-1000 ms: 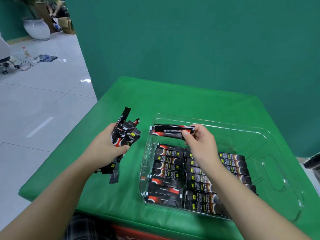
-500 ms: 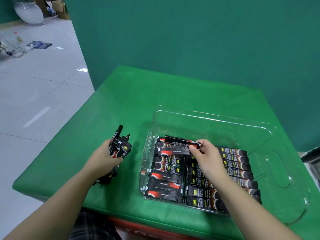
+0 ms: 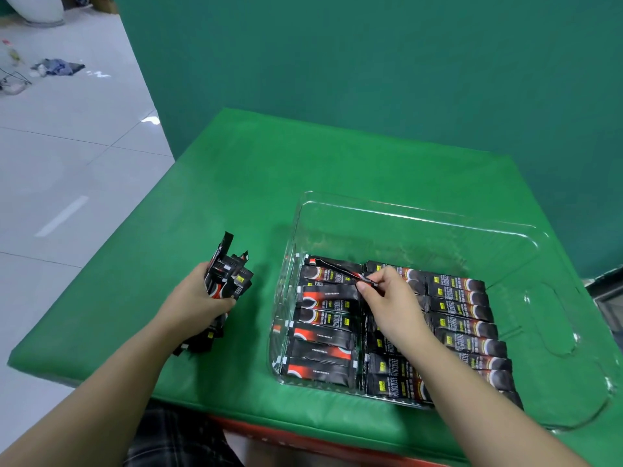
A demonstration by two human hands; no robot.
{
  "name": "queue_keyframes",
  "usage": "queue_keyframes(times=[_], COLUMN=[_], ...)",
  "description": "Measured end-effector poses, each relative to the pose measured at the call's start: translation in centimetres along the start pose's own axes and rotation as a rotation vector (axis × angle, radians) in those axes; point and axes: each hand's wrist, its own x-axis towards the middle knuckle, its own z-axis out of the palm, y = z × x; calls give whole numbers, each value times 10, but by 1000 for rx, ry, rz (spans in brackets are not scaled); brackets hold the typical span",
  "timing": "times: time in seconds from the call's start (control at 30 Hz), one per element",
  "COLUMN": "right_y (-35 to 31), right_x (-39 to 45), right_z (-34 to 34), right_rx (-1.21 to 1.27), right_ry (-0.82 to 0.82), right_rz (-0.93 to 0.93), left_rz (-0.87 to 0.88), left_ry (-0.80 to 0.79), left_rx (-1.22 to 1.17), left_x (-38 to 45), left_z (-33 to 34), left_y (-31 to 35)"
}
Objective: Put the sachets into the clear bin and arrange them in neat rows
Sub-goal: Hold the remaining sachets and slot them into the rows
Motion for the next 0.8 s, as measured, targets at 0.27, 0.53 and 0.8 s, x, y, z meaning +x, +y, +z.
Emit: queue_keyframes(times=[0.27,0.53,0.8], right_y=[-3,-5,-10], right_x=[0,-4,-10], right_z=[4,3,-12], right_rx=[-74,-342,-109], right_ry=[22,2,231], right_rz=[-23,-148,-313], left_rz=[17,17,15], left_ry=[18,19,23], left_rx=[-2,-1,-11], left_x=[0,0,-2], left_z=[1,1,1], left_y=[1,0,2])
